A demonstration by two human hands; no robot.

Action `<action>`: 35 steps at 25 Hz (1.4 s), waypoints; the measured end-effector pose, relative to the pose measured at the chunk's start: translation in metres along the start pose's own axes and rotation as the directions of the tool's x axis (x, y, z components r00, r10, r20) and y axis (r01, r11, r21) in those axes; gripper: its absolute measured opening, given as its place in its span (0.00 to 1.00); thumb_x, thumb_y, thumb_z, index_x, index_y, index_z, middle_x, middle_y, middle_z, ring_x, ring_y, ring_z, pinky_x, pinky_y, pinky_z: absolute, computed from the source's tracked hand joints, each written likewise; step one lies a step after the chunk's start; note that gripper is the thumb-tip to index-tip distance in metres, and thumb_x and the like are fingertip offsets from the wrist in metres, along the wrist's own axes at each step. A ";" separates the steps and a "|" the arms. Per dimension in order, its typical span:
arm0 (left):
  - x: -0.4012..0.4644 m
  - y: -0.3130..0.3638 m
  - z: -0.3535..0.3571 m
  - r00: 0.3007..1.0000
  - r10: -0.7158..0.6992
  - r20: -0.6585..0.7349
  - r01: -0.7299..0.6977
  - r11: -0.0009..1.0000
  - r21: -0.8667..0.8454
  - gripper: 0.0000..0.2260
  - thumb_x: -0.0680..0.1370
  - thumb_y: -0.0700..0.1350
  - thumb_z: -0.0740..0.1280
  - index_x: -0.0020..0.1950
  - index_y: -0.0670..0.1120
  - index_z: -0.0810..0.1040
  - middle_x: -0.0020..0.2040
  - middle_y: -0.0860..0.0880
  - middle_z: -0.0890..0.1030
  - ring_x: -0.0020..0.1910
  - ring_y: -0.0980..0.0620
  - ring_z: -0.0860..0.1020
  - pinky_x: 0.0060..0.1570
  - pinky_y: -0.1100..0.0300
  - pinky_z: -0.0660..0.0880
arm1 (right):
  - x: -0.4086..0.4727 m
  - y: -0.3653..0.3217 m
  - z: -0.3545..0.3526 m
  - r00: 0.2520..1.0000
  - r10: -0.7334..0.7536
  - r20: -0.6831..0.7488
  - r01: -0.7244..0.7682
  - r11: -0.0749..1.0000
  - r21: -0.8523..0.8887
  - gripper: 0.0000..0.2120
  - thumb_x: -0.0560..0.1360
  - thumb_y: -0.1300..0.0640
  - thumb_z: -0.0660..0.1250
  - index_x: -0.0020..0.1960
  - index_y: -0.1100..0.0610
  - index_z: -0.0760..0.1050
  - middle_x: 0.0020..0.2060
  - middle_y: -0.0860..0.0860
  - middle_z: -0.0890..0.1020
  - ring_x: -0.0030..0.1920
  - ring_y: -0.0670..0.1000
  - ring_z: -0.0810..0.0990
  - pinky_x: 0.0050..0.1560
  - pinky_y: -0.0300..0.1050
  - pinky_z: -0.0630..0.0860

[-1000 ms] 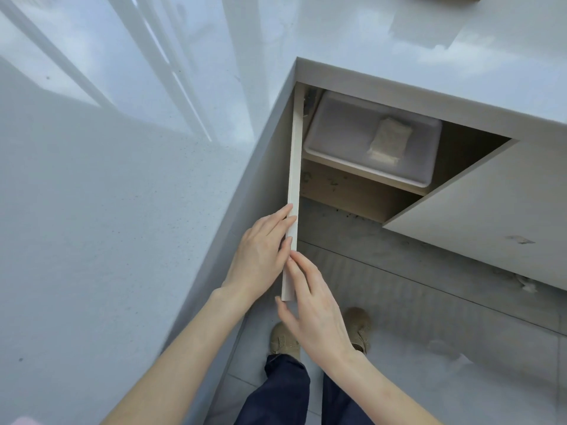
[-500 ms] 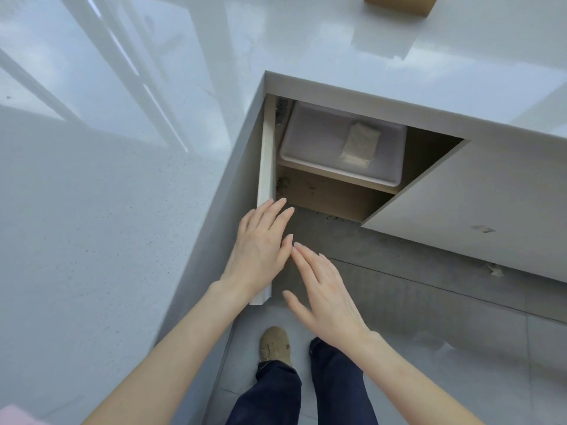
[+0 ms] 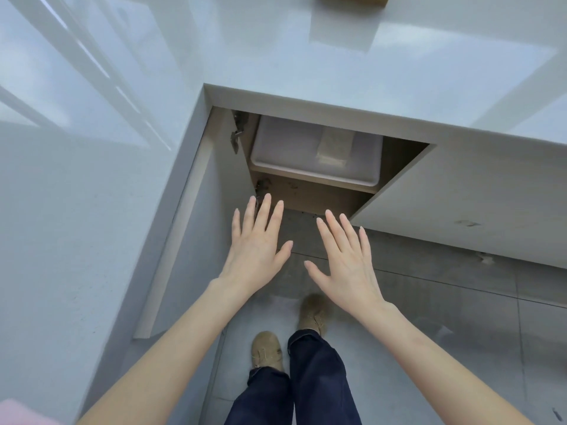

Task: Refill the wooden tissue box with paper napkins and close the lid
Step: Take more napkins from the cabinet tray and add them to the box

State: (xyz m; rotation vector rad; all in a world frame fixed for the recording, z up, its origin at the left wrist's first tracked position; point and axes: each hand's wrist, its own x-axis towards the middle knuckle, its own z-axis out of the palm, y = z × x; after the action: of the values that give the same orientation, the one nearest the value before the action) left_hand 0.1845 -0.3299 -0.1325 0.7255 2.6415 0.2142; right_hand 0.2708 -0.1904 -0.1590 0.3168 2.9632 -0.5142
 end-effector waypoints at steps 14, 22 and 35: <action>0.081 0.038 0.011 0.999 -0.024 0.031 0.025 1.000 -0.019 0.31 0.79 0.54 0.53 0.76 0.45 0.44 0.78 0.44 0.45 0.76 0.43 0.42 0.73 0.46 0.40 | 0.066 0.070 -0.008 0.997 0.048 0.059 -0.040 0.990 -0.133 0.32 0.67 0.46 0.68 0.68 0.58 0.69 0.69 0.57 0.72 0.70 0.60 0.69 0.67 0.62 0.62; 0.144 0.023 0.043 1.000 0.020 -0.014 -0.021 0.999 -0.032 0.32 0.78 0.54 0.57 0.76 0.45 0.48 0.78 0.44 0.47 0.77 0.43 0.45 0.74 0.47 0.44 | 0.111 0.105 0.032 0.997 0.069 0.030 -0.066 0.993 -0.094 0.34 0.70 0.46 0.66 0.71 0.59 0.65 0.73 0.56 0.65 0.74 0.58 0.62 0.71 0.58 0.51; 0.260 0.003 0.127 0.987 0.008 -0.163 -0.048 0.970 -0.240 0.29 0.79 0.51 0.59 0.76 0.42 0.53 0.76 0.42 0.58 0.75 0.44 0.57 0.72 0.50 0.57 | 0.201 0.168 0.109 0.997 0.033 0.067 -0.029 0.998 -0.062 0.34 0.77 0.42 0.56 0.76 0.52 0.47 0.77 0.50 0.46 0.77 0.51 0.42 0.75 0.52 0.39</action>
State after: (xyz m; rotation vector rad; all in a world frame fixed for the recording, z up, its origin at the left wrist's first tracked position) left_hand 0.0322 -0.1872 -0.3334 0.6880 2.6899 0.6179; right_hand 0.1224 -0.0365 -0.3451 0.3313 2.8962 -0.4216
